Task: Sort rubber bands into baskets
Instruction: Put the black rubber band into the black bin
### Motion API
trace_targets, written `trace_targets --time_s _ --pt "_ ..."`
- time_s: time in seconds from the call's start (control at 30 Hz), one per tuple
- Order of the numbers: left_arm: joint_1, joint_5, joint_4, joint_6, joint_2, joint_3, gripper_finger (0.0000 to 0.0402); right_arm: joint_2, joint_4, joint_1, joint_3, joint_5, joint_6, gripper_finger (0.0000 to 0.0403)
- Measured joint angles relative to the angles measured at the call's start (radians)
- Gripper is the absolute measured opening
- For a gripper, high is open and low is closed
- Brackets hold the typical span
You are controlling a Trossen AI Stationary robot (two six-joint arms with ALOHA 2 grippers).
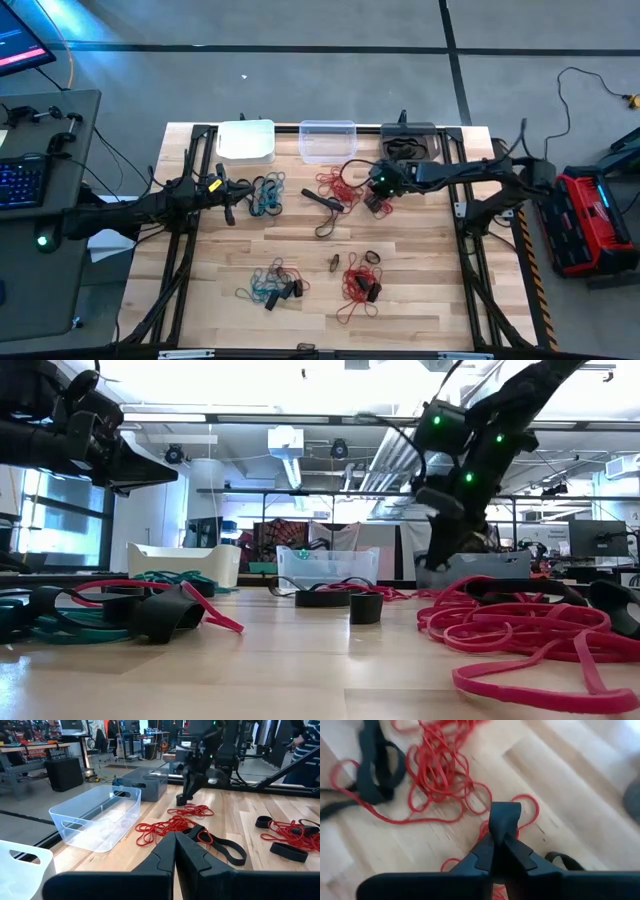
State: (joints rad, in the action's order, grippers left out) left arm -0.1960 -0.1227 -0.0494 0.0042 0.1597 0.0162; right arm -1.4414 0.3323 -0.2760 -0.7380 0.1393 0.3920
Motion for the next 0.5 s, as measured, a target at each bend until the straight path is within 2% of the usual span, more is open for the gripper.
trace_targets --time_s 0.2,0.33,0.5 --pt "0.000 -0.001 0.000 0.000 0.000 0.000 0.0000 0.141 0.042 -0.032 0.000 0.097 -0.002 0.0005" --pt "0.000 -0.001 0.000 0.000 0.000 0.000 0.0000 0.221 0.112 -0.129 0.000 0.155 0.019 0.0005" --pt "0.000 -0.001 -0.001 0.000 0.000 0.000 0.0000 0.235 0.162 -0.274 0.000 0.184 -0.009 0.0002"
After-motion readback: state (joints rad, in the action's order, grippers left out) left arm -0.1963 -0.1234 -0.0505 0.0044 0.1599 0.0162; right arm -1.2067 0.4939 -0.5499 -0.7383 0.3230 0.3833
